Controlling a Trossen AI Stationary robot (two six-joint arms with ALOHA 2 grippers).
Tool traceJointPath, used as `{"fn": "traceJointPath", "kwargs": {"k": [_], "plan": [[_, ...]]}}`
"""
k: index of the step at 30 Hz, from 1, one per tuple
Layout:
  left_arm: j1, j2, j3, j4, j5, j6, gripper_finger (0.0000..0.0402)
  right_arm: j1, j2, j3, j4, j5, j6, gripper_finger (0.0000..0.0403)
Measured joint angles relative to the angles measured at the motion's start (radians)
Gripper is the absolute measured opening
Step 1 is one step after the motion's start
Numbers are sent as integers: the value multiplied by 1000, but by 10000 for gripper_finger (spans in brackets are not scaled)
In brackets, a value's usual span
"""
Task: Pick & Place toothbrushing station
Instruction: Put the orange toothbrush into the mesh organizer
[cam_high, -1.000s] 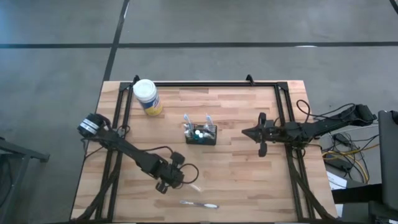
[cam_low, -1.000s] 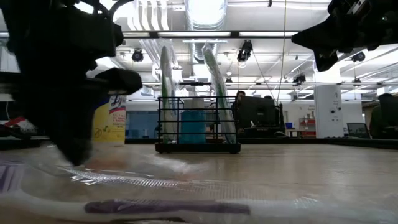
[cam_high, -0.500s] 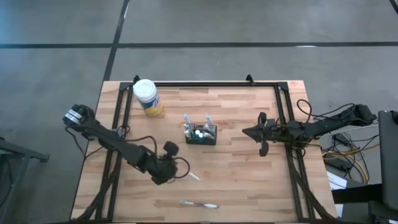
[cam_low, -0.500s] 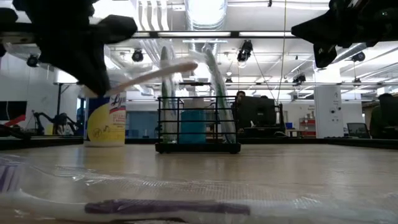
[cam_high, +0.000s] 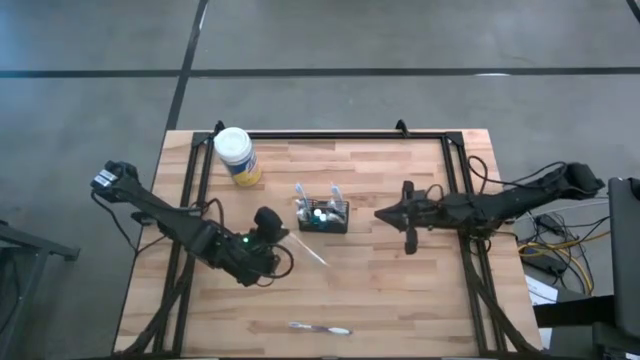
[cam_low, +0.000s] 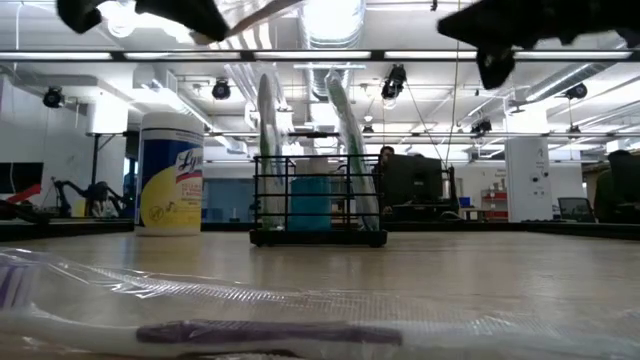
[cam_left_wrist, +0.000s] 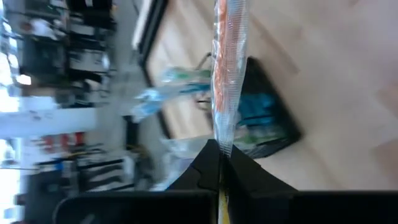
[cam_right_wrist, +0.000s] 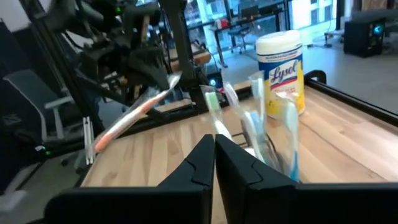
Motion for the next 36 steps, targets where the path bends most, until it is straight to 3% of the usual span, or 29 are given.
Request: {"fn": "traceJointPath", "kwargs": {"k": [4, 13, 17, 22, 28, 36], "plan": [[0, 2, 25, 0, -54, 116, 4, 0, 104, 173, -158, -1, -3, 55], [0, 10, 32, 2, -149, 240, 1, -50, 357, 608, -612, -3, -11, 192], [0, 25, 32, 5, -216, 295, 1, -88, 472, 790, -770, -120, -6, 232], [0, 40, 32, 57, -315, 404, 1, -122, 622, 977, -894, -240, -26, 259], [0, 42, 32, 203, -363, 566, 1, -179, 762, 1144, -997, -360, -37, 274], [-2, 42, 32, 264, -412, 672, 1, -225, 834, 1240, -1022, -475, -52, 276]]}}
